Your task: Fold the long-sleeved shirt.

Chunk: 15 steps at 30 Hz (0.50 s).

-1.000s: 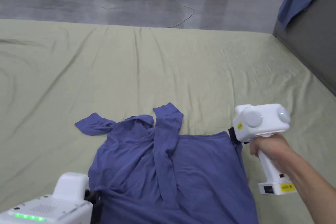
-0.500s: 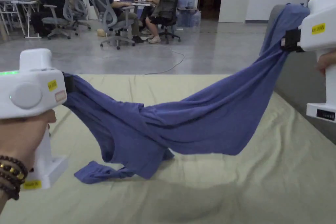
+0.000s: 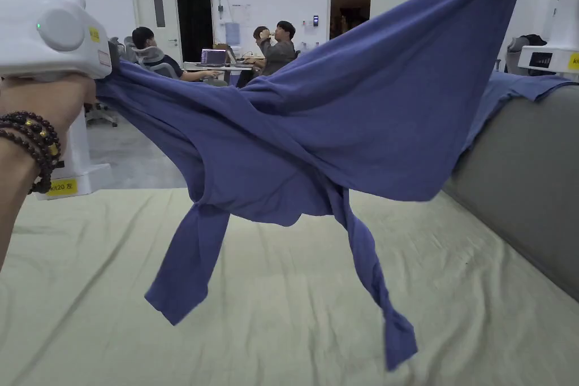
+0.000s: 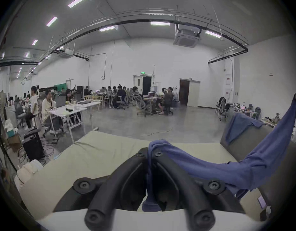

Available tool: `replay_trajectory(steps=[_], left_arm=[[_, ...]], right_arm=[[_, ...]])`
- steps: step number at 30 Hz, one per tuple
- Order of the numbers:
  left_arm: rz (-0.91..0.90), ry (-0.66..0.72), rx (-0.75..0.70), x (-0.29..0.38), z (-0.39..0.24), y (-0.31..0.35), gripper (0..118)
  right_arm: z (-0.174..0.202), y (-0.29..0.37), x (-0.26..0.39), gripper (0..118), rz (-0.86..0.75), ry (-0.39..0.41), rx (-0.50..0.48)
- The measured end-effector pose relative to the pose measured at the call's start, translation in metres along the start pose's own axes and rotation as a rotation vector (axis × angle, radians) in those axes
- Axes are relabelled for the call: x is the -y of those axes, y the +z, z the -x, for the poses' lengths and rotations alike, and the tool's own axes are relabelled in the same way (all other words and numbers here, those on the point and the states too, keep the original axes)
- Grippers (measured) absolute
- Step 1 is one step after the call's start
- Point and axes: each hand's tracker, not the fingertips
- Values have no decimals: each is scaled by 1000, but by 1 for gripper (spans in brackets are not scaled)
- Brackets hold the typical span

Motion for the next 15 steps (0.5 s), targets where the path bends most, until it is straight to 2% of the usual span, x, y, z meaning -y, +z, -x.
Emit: replay_trajectory(steps=[4,9,15], left_arm=[[69,-17,35,36,1,-12,1],[197,-83,47,132,3,-28,1],[405,-52,60,256,7,-40,1]], right_arm=[[-7,-9,43,2,67,-24,-25],[-12,-19,153,2,233,-37,-80],[-5,-12,305,2,466,40,-113]])
